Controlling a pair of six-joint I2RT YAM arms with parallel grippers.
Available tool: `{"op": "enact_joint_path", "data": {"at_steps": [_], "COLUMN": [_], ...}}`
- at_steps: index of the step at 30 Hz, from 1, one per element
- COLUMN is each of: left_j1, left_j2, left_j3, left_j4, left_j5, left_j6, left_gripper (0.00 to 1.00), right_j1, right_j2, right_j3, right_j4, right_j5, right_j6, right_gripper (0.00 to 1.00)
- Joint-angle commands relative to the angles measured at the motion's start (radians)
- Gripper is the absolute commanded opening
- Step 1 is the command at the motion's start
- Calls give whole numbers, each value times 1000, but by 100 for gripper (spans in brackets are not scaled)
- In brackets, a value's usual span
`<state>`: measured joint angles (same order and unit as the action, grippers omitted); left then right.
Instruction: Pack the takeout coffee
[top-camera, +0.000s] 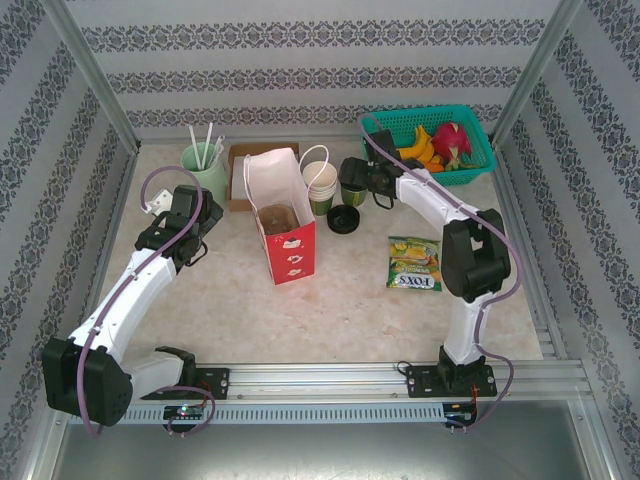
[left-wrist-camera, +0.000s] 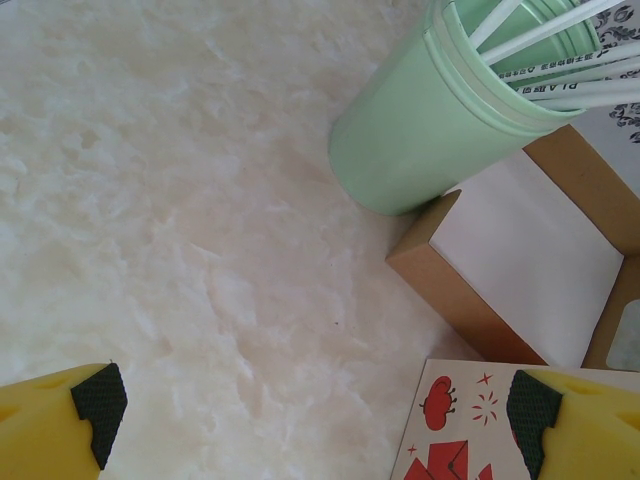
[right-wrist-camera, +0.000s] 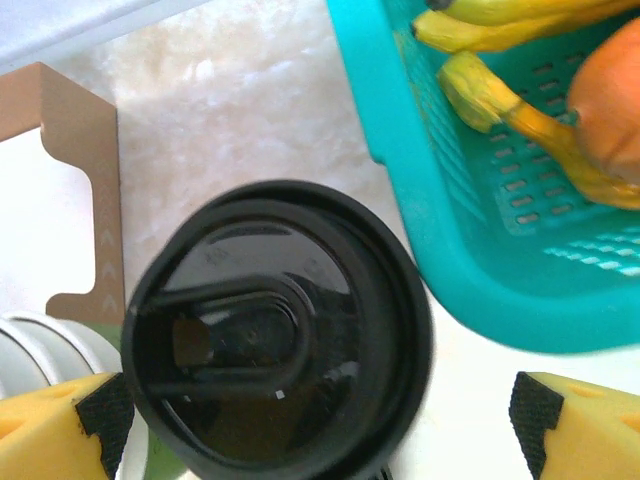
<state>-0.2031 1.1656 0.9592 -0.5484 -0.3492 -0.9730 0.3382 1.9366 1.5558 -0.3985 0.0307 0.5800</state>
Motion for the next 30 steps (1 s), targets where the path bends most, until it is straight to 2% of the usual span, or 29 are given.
{"op": "enact_joint_path", "data": {"at_steps": [1,7,22,30], "left_j1": [-3,-1,-1,-2], "left_j2": [-7,-6,-8,-7], "left_j3": [-16,-15,-18,-16], "left_j4": [10,7,9,6], "left_j5": [-15,-14,-17,-11], "left_j6": [15,18,23,23], "left_gripper": [99,99,99,99], "right_j1": [10,2,-5,-11], "right_j2": [-53,-7,79,95], "right_j3": [-34,-28,42,43], "right_j4": [46,71,74,82], "right_j5": [18,-44,-61,-55], "right_j6": [42,51,57,57], "right_gripper": [98,98,98,91]}}
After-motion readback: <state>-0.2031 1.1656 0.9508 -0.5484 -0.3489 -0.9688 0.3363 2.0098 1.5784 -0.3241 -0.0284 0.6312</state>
